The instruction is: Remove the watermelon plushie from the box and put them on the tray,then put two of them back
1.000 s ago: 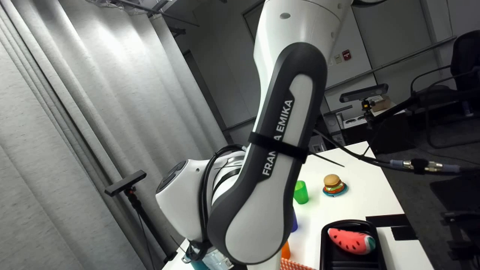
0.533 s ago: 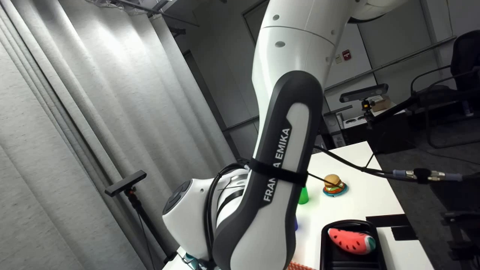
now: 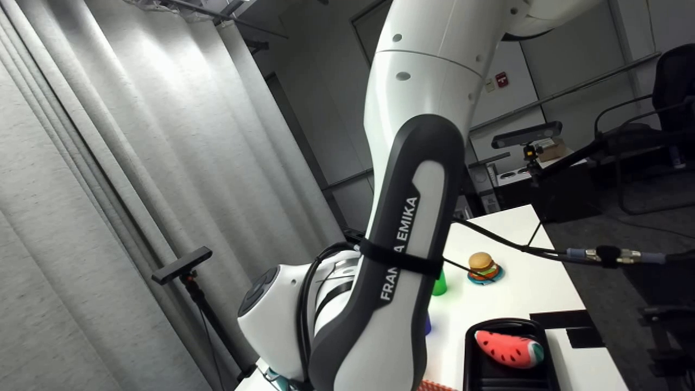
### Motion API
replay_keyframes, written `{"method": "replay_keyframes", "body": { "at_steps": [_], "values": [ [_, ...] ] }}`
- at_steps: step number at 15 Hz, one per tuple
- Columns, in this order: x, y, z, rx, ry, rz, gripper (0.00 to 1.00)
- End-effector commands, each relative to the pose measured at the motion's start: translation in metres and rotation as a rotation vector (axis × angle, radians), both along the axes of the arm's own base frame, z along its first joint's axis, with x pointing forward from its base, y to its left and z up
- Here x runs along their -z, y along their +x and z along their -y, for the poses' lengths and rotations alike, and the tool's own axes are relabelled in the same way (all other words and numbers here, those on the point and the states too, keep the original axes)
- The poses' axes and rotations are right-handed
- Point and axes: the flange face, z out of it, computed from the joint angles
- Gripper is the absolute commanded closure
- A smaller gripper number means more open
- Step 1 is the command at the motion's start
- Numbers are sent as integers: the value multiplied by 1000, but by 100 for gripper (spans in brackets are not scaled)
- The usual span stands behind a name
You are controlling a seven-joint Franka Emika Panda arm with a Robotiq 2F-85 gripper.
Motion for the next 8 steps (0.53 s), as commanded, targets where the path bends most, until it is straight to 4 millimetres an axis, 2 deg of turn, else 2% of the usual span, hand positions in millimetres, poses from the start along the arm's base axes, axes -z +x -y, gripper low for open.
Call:
{"method": "replay_keyframes", "body": {
  "at_steps": [1,3,4,8],
  "values": [
    [-9,9,1,-12,-5,5,81],
    [-15,10,2,-12,-7,16,95],
    [-21,10,4,-12,-6,23,98],
    [-44,8,14,0,-9,47,98]
  ]
}}
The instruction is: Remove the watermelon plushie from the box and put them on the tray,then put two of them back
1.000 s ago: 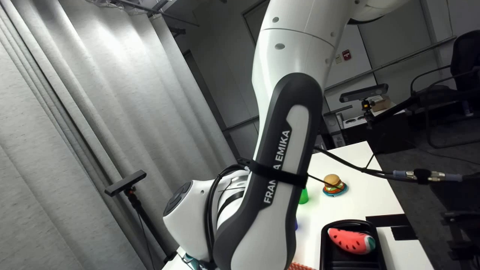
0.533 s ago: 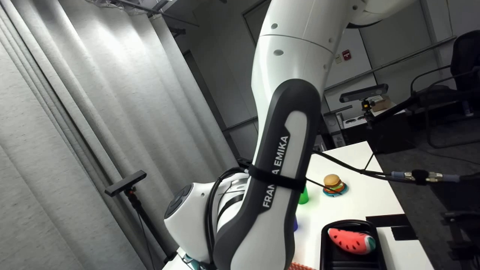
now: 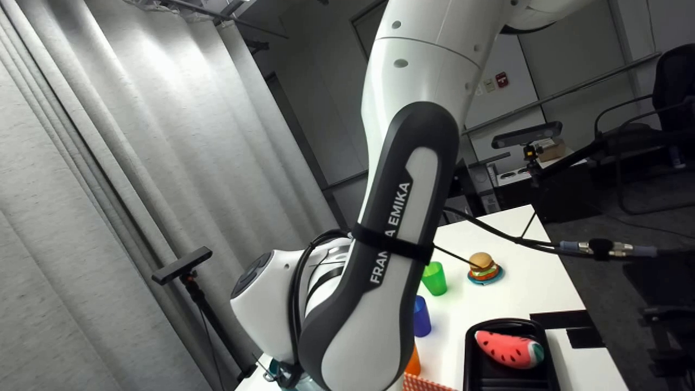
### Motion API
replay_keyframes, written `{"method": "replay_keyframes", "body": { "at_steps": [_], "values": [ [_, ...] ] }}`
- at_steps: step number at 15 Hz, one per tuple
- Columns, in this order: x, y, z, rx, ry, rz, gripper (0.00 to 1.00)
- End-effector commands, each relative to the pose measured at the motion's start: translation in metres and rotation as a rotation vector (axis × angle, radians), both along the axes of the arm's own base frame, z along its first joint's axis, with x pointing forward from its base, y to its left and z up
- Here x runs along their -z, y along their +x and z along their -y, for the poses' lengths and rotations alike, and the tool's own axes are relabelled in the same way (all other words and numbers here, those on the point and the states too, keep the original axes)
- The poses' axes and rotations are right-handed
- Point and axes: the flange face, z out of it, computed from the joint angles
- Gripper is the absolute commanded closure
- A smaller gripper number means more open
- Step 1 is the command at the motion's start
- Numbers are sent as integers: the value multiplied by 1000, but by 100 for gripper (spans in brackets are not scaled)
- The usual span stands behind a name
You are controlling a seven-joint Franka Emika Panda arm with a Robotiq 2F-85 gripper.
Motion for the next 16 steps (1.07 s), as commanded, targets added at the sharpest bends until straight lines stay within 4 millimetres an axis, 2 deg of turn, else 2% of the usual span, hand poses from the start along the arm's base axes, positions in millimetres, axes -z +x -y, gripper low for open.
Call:
{"method": "replay_keyframes", "body": {
  "at_steps": [1,8,13,16],
  "values": [
    [-30,-2,11,-2,-11,17,97],
    [-64,-13,43,54,-20,58,97],
    [-76,-38,74,105,-32,60,97],
    [-81,-61,94,138,-40,51,97]
  ]
}}
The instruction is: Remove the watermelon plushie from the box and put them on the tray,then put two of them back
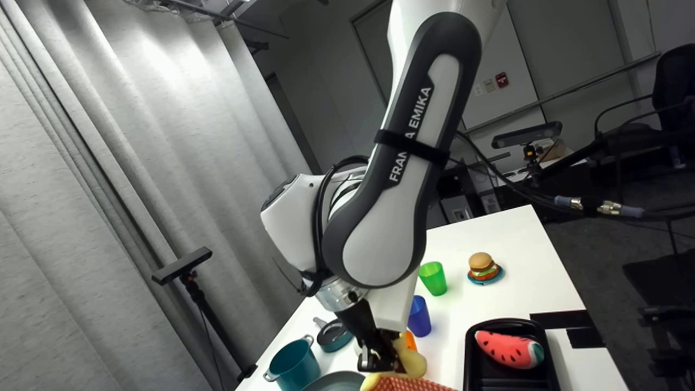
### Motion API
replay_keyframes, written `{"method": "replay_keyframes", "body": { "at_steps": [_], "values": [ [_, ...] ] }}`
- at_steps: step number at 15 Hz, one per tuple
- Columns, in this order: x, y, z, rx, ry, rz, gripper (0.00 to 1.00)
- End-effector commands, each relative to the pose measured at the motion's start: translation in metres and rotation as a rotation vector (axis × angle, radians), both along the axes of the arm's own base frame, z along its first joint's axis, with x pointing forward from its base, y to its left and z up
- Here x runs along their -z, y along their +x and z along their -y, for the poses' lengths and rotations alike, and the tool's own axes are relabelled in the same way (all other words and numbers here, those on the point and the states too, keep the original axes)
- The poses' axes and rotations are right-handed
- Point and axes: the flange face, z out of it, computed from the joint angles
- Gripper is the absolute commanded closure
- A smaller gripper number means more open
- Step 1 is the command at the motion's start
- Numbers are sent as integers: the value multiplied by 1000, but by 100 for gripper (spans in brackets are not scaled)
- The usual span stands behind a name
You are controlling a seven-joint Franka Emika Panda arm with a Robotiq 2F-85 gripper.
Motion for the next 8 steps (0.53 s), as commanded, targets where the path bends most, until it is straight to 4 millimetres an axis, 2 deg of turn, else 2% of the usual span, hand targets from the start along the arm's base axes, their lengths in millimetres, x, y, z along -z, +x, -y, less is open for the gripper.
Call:
{"method": "replay_keyframes", "body": {
  "at_steps": [1,8],
  "values": [
    [-13,-37,25,44,-8,6,97],
    [-8,-93,68,104,-4,-39,97]
  ]
}}
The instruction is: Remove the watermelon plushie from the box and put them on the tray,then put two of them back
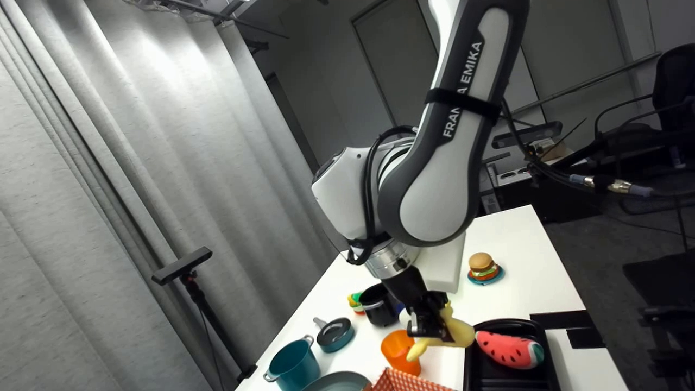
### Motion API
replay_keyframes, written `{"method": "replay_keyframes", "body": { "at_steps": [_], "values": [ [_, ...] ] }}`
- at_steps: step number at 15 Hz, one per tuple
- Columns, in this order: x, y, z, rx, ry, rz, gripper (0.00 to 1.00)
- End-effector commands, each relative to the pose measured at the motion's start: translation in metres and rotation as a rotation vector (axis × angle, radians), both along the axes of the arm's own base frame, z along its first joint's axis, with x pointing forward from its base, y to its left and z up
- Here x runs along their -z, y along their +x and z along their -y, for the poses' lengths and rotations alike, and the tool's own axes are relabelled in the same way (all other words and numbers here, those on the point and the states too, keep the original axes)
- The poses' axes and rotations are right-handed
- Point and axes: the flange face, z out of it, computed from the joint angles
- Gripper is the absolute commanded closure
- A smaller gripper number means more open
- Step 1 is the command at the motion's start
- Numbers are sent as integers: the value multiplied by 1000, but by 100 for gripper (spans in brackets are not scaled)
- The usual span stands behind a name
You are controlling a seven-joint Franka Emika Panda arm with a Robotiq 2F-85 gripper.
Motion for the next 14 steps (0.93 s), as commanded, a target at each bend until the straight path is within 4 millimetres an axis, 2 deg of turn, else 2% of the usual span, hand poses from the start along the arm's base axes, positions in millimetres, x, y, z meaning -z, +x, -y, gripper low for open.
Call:
{"method": "replay_keyframes", "body": {
  "at_steps": [1,5,9,10,11,14],
  "values": [
    [-3,-34,21,37,2,13,97],
    [8,-48,35,60,6,-21,97],
    [16,-47,38,57,6,-32,97],
    [16,-46,38,55,7,-33,71],
    [16,-45,38,56,7,-34,61],
    [16,-45,40,59,5,-40,41]
  ]
}}
